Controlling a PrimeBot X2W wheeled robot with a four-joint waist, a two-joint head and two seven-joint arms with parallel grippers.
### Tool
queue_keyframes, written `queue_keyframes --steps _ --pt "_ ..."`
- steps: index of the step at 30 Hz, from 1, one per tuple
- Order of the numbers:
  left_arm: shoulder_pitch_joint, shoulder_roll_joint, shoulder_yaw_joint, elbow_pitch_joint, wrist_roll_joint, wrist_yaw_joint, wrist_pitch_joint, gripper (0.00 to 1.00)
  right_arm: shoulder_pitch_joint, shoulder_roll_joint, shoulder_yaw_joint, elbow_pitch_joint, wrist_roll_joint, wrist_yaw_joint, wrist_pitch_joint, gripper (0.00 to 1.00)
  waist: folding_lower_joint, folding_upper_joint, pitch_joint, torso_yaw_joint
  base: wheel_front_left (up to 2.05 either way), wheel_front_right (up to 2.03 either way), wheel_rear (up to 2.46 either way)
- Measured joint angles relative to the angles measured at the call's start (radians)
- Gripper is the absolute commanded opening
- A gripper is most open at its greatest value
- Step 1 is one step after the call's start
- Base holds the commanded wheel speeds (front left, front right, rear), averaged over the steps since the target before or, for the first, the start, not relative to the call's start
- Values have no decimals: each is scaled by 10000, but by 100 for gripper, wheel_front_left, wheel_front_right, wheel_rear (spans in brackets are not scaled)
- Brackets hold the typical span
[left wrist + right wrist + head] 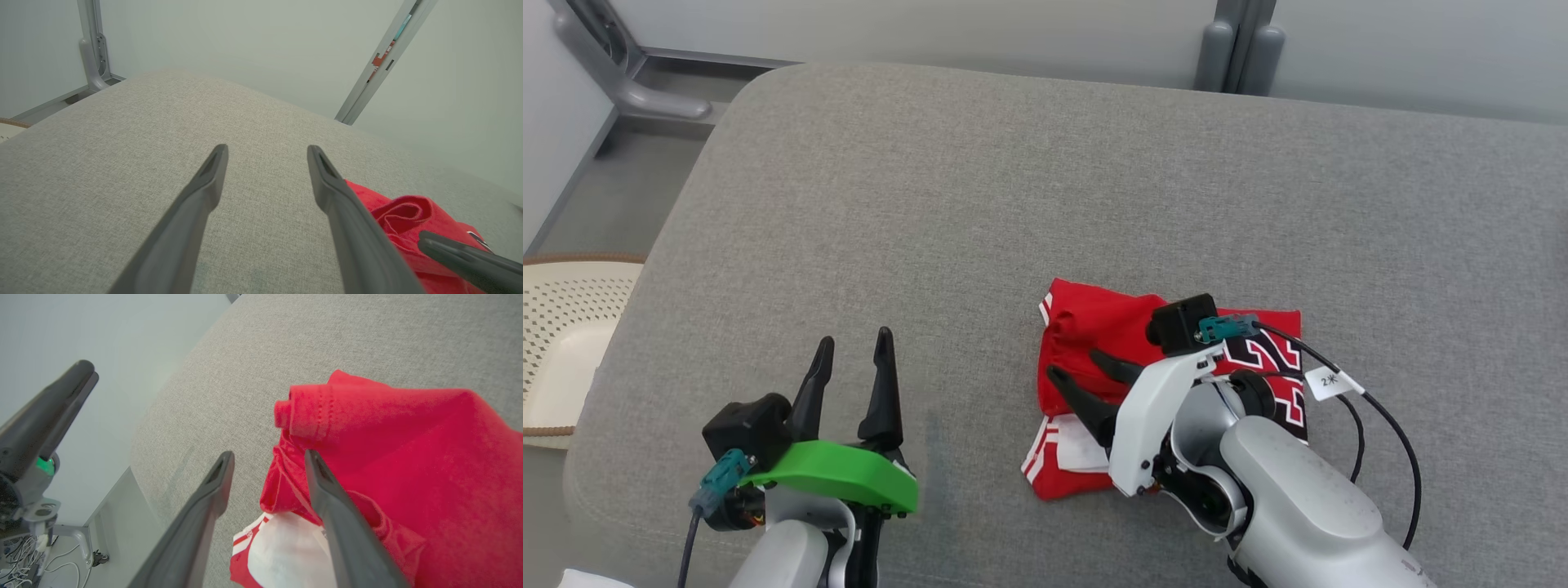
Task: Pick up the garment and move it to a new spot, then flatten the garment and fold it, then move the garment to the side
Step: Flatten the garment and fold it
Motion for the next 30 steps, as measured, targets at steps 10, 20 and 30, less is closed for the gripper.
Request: queue_keyframes --steps 10,20,30 --pt "-5 -21 -207 69 67 -35 4 100 -113 -489 79 -90 113 0 -1338 100 0 0 -172 -490 0 0 0" --pt "-65 -46 -360 21 117 -19 65 100 248 -1053 -1095 -263 -610 0 -2128 100 0 0 -235 -1066 0 0 0" --pt "-16 2 -491 13 221 65 79 100 1127 -1191 -2550 -924 -1741 0 -3028 100 0 0 -450 -1315 0 0 0"
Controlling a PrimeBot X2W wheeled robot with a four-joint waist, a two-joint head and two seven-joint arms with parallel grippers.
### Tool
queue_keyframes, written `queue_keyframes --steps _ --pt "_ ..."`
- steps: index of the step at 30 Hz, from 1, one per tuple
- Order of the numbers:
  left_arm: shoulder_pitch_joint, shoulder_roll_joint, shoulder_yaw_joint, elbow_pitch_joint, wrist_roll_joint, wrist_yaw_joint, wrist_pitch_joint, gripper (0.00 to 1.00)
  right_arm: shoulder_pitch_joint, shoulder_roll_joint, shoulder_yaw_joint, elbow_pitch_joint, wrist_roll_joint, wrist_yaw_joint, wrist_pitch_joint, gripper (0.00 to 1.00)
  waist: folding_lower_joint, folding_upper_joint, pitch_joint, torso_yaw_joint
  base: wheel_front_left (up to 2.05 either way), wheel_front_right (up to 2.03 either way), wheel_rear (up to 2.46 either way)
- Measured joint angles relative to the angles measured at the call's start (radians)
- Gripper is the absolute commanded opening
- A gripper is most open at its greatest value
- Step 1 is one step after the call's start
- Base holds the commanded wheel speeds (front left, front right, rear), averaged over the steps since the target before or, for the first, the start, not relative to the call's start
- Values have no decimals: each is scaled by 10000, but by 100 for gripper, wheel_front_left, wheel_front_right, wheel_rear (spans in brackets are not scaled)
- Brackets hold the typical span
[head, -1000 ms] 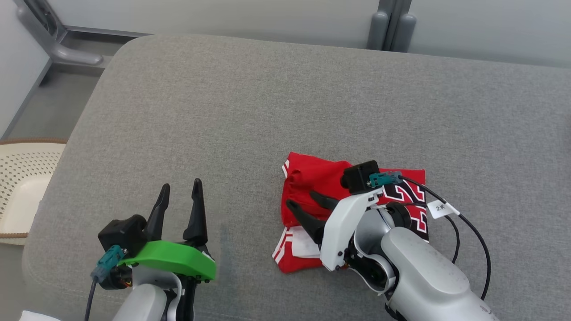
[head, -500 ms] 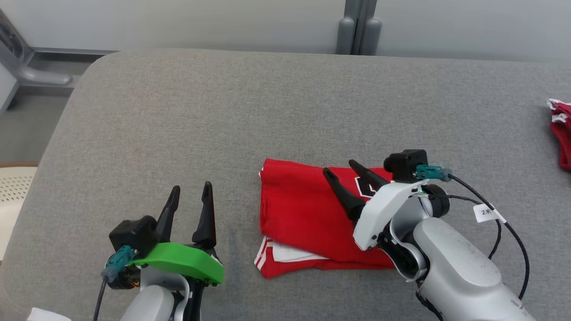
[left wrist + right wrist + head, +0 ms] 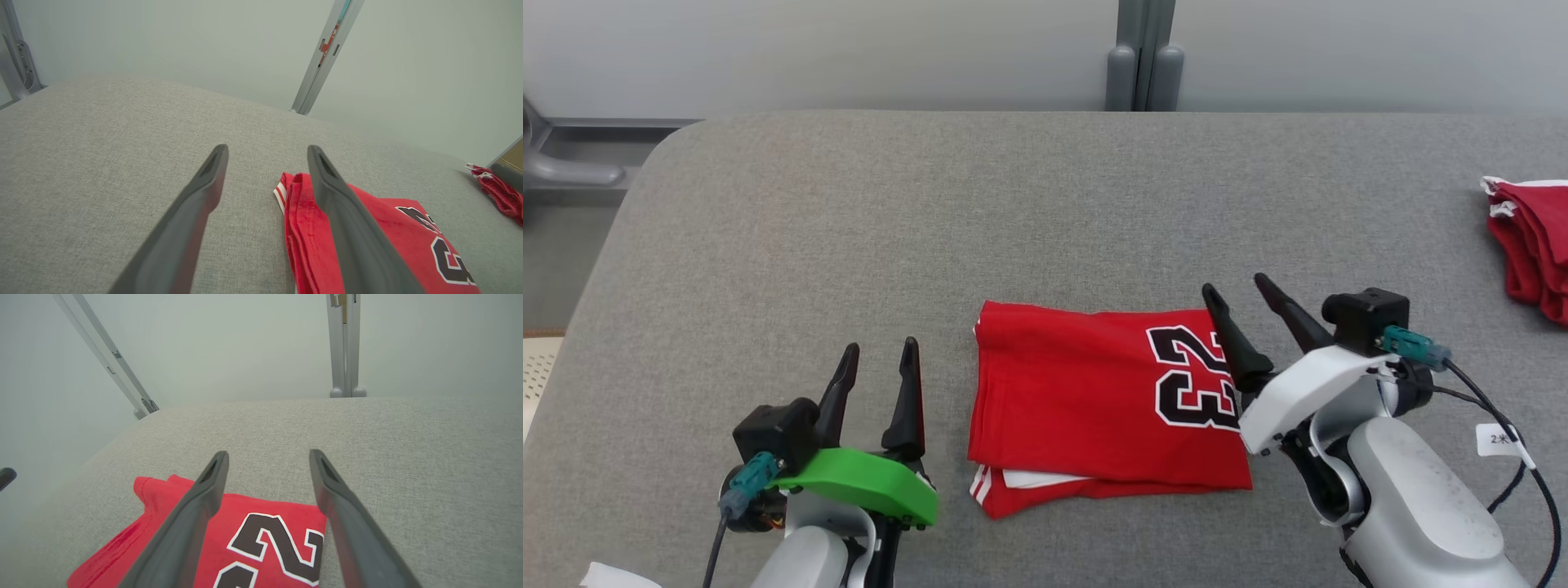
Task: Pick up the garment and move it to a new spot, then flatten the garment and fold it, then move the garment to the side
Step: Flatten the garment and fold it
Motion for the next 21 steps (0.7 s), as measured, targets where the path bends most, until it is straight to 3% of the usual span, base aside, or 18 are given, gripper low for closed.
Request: queue_keyframes --steps 14,21 --pt "412 -270 23 489 385 94 -176 100 2285 865 -2872 -1693 -2180 0 -938 100 0 0 -779 -531 0 0 0" --pt "756 -299 481 391 763 176 -221 100 3105 1168 -3323 -2230 -2539 0 -943 100 0 0 -962 -720 0 0 0"
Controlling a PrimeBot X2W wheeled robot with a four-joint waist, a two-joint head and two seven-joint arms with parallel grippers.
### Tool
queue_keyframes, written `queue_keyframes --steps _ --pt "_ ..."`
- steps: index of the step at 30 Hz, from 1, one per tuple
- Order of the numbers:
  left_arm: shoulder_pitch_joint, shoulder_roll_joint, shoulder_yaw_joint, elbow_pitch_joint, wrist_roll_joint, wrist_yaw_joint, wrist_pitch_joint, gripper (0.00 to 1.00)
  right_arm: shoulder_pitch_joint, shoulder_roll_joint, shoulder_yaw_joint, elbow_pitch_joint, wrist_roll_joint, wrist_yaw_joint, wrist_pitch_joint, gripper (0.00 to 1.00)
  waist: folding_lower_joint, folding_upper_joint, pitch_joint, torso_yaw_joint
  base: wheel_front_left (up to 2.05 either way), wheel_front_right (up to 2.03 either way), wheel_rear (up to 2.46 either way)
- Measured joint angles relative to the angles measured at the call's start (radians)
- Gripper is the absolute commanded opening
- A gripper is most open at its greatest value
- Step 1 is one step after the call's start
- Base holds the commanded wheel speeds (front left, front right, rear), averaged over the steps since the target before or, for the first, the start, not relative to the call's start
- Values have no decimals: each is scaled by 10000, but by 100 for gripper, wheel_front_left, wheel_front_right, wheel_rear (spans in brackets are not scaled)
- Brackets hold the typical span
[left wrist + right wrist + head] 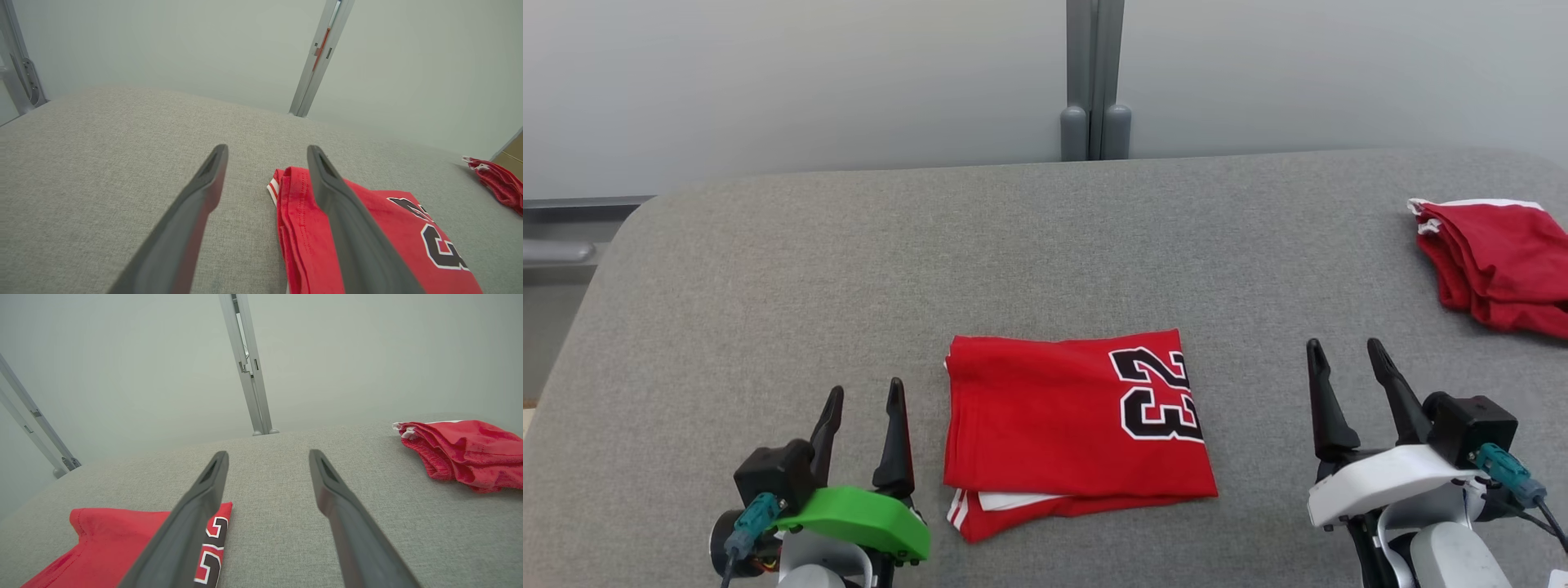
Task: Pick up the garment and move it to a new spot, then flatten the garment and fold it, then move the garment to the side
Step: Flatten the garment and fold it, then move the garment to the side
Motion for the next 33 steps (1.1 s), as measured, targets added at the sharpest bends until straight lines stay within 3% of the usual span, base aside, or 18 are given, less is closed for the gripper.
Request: queue_keyframes --steps 33 --pt "277 -198 650 8 786 -236 -2 100 -125 58 29 186 -274 0 376 100 0 0 218 145 0 0 0"
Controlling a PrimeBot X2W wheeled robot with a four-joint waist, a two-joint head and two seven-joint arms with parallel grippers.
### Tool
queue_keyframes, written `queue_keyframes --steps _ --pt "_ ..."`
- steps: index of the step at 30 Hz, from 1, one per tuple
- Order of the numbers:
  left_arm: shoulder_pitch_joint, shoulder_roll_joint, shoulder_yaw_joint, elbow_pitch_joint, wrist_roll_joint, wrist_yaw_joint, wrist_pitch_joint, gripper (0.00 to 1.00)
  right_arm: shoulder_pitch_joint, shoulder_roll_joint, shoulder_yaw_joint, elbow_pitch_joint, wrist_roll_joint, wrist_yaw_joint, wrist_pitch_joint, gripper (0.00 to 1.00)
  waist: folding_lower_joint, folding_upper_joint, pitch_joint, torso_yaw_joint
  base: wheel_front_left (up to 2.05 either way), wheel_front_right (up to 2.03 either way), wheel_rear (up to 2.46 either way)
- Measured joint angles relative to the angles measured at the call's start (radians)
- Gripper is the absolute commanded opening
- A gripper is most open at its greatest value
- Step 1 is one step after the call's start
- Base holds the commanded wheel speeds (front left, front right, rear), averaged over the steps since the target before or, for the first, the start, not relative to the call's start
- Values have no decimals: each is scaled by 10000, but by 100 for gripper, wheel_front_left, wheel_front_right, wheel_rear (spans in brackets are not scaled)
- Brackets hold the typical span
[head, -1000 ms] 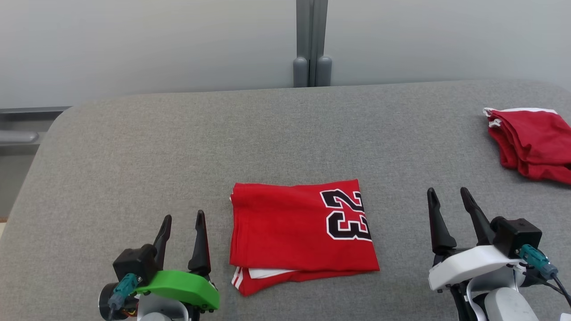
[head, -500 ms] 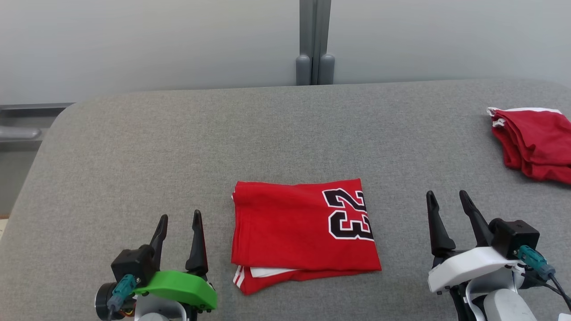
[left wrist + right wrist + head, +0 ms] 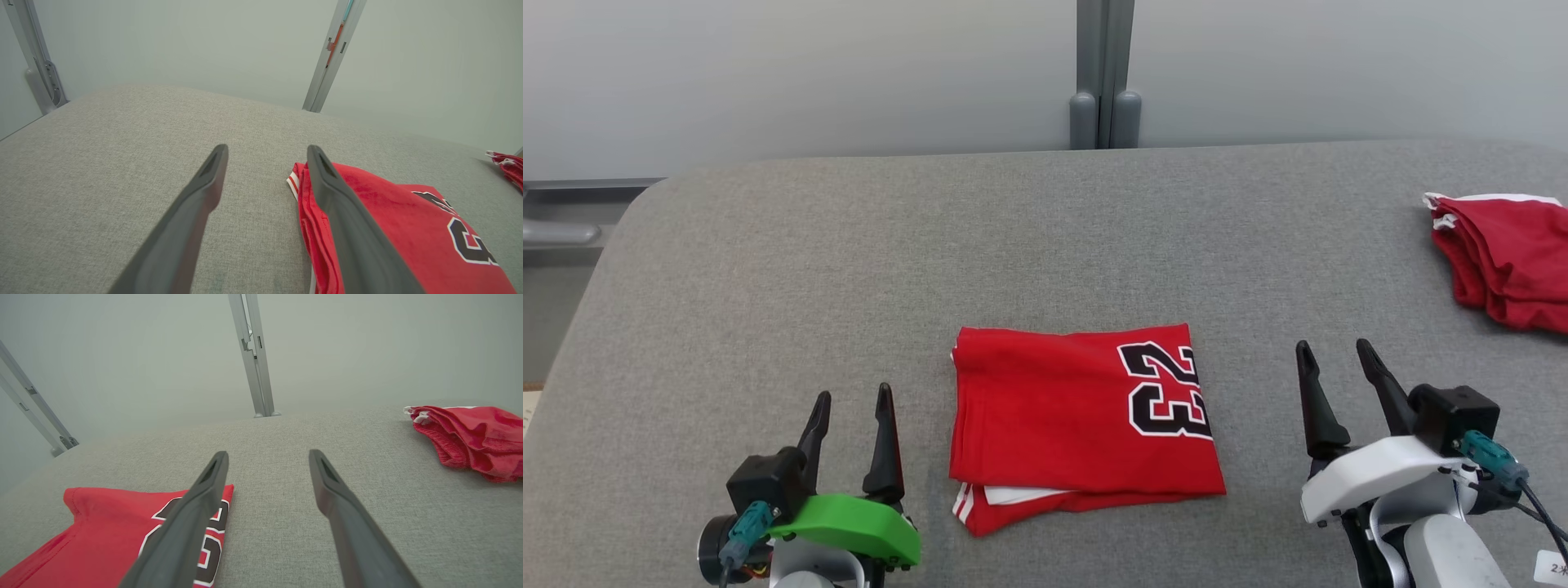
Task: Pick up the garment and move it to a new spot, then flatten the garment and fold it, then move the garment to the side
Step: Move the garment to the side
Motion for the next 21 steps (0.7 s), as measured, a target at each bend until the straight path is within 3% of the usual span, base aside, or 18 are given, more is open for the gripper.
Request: queue_keyframes --steps 8,21 --pt "-136 -119 -6 -138 82 -42 -2 100 -659 -2 33 201 -67 0 1774 100 0 0 158 335 0 0 0" --pt "-248 -178 125 -508 238 -123 -2 100 -1461 -564 587 1697 1379 0 4318 100 0 0 588 1298 0 0 0"
